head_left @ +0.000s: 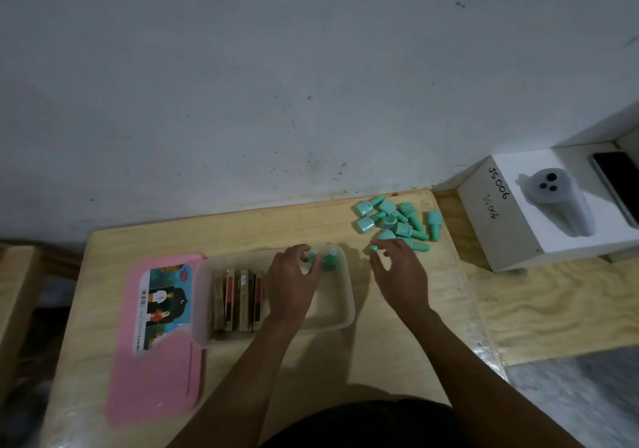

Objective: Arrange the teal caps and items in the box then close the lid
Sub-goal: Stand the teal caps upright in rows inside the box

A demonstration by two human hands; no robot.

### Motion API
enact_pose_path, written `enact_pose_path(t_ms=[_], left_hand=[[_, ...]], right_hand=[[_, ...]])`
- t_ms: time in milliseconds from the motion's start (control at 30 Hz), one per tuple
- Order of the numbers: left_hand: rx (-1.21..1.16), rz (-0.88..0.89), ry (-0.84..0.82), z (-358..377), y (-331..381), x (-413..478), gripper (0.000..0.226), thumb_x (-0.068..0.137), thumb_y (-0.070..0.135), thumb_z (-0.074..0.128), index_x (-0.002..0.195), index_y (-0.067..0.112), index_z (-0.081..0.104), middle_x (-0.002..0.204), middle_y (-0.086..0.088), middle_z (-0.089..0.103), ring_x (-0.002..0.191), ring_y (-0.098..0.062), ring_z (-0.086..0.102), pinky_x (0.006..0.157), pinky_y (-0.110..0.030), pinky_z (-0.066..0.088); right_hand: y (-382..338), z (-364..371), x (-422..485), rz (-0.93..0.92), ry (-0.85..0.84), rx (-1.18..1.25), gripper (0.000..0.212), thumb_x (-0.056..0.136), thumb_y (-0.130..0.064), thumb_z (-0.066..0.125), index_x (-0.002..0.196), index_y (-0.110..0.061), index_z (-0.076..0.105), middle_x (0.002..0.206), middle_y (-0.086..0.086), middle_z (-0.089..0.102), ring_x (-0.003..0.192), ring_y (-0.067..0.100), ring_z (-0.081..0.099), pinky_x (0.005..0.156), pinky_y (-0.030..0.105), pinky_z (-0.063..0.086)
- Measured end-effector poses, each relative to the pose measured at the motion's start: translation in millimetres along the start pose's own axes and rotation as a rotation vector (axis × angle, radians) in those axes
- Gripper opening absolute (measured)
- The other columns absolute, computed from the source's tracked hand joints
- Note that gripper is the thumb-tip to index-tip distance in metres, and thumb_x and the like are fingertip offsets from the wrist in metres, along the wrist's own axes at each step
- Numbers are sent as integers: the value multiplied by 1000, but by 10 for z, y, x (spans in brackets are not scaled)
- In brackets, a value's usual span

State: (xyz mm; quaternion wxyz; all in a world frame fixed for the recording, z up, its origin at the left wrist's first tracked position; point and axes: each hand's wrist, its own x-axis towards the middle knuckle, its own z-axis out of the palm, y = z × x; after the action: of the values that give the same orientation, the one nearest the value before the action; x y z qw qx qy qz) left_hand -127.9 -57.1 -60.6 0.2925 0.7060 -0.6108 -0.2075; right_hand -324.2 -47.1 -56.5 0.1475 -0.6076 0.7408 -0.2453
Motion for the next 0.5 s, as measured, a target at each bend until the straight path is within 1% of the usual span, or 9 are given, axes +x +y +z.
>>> enact_pose_path(t_ms=[67, 133, 200, 267, 333, 400, 433, 500], left_hand=[[-34, 79, 51, 11, 154, 17, 26, 84, 40, 68, 100, 19, 68, 83, 4, 69, 76, -11, 60, 61, -23, 45], [-71, 179, 19, 64, 357, 75, 21, 85, 36, 67, 98, 19, 68, 80, 4, 67, 76, -11, 59, 60, -23, 43], [-63, 268, -82, 161, 573, 183, 20, 87, 36, 63, 100, 21, 68, 81, 5, 65, 79, -14, 58, 61, -27, 46], [-14, 330, -233, 305, 765, 328, 28, 88, 37, 60, 110, 21, 67, 89, 3, 65, 87, -18, 59, 66, -29, 45], [44, 315, -403, 467, 922, 490, 41, 89, 39, 59, 125, 20, 60, 106, -2, 65, 102, -22, 59, 77, -32, 47], [112, 244, -516, 629, 1029, 656, 50, 89, 43, 57, 133, 19, 53, 123, -6, 61, 114, -25, 56, 88, -36, 49], [148, 213, -548, 712, 1070, 726, 51, 89, 43, 57, 134, 19, 52, 126, -7, 59, 116, -26, 55, 91, -38, 49], [203, 176, -567, 874, 1141, 834, 50, 89, 44, 56, 132, 18, 54, 124, -8, 59, 115, -28, 56, 89, -39, 50]], right_hand=[[220, -100, 18, 172, 5, -16, 26, 93, -36, 57, 117, -27, 64, 117, -3, 63, 102, 14, 60, 77, 32, 53], [435, -185, 35, 316, -58, -30, 25, 93, -40, 56, 113, -29, 65, 115, -2, 64, 100, 16, 60, 77, 32, 52], [607, -261, 64, 400, -175, -25, 26, 91, -44, 57, 111, -30, 67, 112, -3, 65, 98, 16, 61, 77, 32, 50], [709, -306, 118, 455, -297, 2, 28, 91, -46, 56, 111, -29, 68, 108, -4, 66, 94, 15, 61, 77, 33, 52], [749, -309, 195, 500, -360, 6, 33, 91, -52, 51, 108, -30, 69, 99, -7, 65, 89, 13, 60, 77, 36, 54], [749, -281, 266, 487, -381, -24, 41, 88, -59, 49, 107, -30, 69, 96, -7, 65, 86, 13, 61, 75, 35, 54], [744, -260, 292, 468, -375, -40, 42, 86, -61, 50, 106, -30, 69, 97, -6, 66, 86, 14, 62, 73, 33, 53], [721, -216, 332, 433, -363, -56, 41, 83, -62, 56, 102, -29, 69, 96, -6, 67, 83, 13, 62, 71, 32, 52]])
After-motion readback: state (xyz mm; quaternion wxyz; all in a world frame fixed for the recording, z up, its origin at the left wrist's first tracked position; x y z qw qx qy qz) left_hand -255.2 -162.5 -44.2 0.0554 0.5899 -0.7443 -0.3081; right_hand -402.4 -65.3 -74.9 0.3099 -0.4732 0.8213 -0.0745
